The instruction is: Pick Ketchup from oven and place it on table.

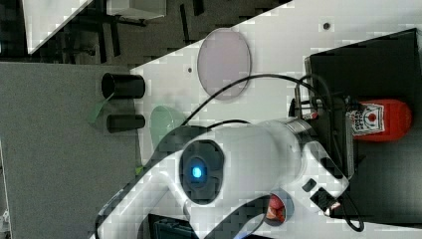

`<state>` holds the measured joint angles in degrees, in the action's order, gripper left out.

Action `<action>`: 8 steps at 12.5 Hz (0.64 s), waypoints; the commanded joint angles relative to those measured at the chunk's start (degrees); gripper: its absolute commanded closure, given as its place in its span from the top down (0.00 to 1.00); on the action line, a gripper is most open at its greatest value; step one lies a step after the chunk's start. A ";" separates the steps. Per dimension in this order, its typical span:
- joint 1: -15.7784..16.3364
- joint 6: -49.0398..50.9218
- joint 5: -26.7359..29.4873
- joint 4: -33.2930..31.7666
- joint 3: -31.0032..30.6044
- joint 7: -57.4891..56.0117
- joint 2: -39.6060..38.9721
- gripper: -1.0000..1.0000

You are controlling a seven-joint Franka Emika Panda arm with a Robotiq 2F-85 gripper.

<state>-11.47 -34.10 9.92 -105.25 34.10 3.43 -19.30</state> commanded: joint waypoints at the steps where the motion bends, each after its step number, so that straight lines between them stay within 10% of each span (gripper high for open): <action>1: 0.14 -2.92 1.38 1.89 -0.92 -2.16 -2.26 1.00; 2: -0.04 -2.10 1.41 1.68 -0.64 -2.16 -2.88 1.00; 4: -0.05 -1.88 1.41 1.65 -0.70 -2.20 -2.85 0.68; 8: 1.36 8.65 0.73 9.12 -0.89 -2.20 2.03 0.63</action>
<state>-11.73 -27.35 10.87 -99.15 33.46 3.33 -22.54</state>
